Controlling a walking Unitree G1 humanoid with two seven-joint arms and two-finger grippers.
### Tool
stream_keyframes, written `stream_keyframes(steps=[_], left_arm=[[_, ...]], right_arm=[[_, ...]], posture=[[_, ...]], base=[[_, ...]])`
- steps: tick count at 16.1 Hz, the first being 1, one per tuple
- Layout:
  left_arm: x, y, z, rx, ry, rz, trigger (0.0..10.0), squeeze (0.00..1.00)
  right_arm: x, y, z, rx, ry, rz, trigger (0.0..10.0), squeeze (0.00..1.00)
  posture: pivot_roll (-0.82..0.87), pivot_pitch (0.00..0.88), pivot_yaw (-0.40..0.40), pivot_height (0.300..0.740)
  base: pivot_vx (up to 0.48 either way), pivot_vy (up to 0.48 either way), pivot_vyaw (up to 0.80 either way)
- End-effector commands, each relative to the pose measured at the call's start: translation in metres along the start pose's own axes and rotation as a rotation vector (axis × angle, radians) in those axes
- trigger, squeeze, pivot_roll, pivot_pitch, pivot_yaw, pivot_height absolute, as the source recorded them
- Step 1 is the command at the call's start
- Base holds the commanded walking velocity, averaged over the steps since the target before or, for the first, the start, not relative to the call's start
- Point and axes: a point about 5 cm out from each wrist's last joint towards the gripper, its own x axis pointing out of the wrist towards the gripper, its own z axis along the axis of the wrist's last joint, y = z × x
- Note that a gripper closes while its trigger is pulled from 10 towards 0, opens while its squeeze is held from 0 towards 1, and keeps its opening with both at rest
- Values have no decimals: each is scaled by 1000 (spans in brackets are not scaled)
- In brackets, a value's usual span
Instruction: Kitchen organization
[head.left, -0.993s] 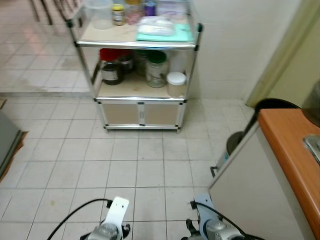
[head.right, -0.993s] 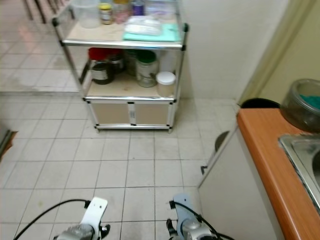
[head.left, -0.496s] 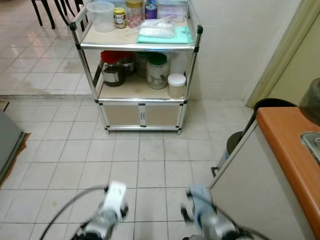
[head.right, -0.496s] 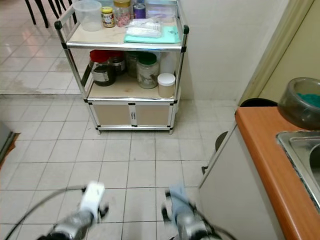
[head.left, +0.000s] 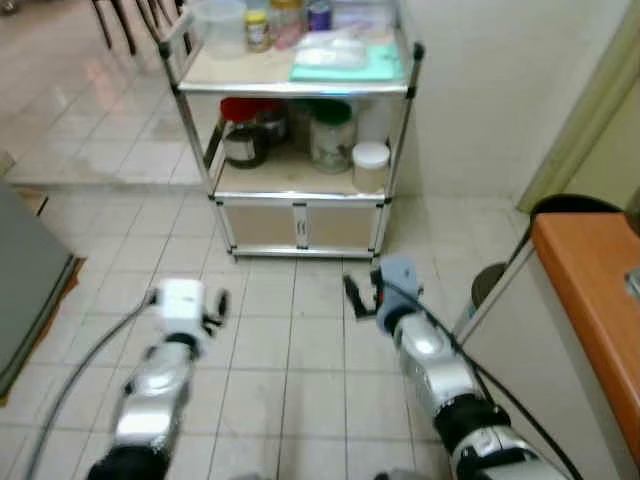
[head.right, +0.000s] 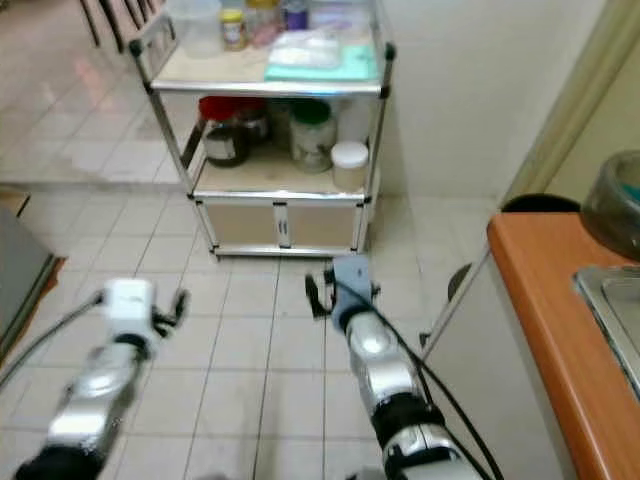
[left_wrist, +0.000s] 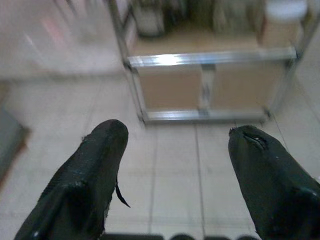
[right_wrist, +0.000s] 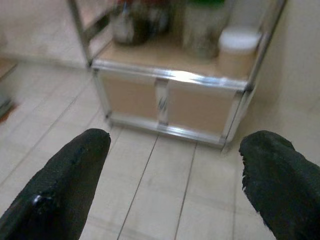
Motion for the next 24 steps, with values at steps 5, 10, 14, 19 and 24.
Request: stream_keyframes(steps=[5, 10, 14, 19, 24], left_arm=[[-5, -34, 50, 56, -161, -107, 10000, 0], [-2, -32, 84, 88, -213, -65, 10000, 0], [-2, -38, 83, 27, -191, -35, 10000, 0], [18, -32, 98, -80, -237, 12, 10000, 0], [16, -19, 93, -49, -214, -27, 10000, 0]], right_arm=[[-29, -18, 38, -49, -184, -42, 10000, 1000], [-41, -32, 69, -52, -242, -76, 10000, 1000], [-44, -41, 83, -98, -219, -97, 10000, 1000], [-27, -28, 109, -239, -192, -116, 10000, 1000], [-24, -10, 114, -315, -186, -119, 10000, 1000]], posture=[[-137, 0, 82, 740], [-142, 0, 60, 740], [-149, 0, 64, 740], [-191, 15, 237, 740], [-178, 44, 337, 740]], base=[[0, 0, -788], [0, 0, -788], [0, 0, -788], [0, 0, -788], [0, 0, -788]])
